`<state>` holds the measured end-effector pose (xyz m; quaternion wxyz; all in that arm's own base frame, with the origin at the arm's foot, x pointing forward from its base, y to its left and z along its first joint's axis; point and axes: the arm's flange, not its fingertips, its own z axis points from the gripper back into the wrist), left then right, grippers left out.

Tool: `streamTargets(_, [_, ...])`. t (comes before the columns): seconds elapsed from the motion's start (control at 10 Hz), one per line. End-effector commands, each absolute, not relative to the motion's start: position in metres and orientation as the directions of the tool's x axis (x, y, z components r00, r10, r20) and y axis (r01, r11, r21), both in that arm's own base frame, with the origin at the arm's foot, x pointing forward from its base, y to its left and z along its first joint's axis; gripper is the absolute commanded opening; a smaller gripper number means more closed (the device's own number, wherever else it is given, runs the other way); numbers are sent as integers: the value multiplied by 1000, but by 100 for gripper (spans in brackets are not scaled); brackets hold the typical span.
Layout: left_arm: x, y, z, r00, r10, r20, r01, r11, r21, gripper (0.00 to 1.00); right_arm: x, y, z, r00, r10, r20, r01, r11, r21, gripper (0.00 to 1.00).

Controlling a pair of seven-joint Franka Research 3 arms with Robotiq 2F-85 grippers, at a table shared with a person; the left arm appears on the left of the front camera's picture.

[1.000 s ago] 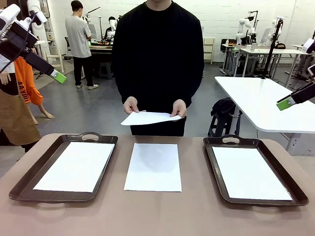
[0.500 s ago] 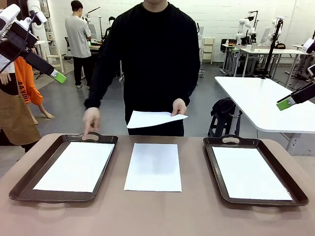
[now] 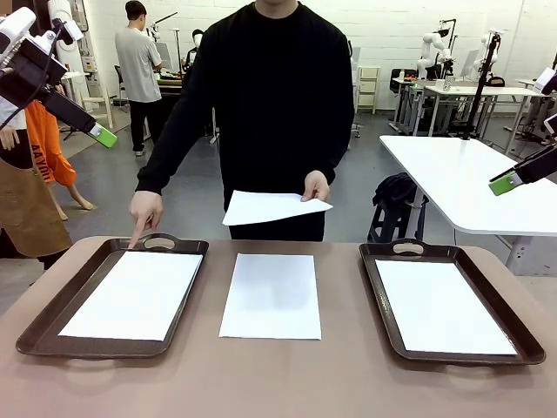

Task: Sort the A4 documents.
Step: Receive the A4 Paper.

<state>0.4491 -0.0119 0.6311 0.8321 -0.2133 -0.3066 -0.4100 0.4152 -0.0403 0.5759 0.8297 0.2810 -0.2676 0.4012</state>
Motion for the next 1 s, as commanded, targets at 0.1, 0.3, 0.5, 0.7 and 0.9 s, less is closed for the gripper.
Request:
streamTargets(0.1, [448,-12,632,474,-553,685,814,572,-101,100,415,-39,575,531,516,672,-819,515,252,100])
streamTargets(0.3, [448,-12,632,474,-553,685,814,572,-101,100,415,-39,575,531,516,672,-819,515,252,100])
streamTargets(0.5, [448,-12,632,474,-553,685,814,572,-101,100,415,-39,575,531,516,672,-819,515,252,100])
streamTargets(0.7, [448,-12,632,474,-553,685,814,572,-101,100,415,-39,575,531,516,672,-819,515,252,100])
streamTargets(0.9, [448,-12,632,474,-553,685,814,572,-101,100,415,-39,575,531,516,672,-819,515,252,100])
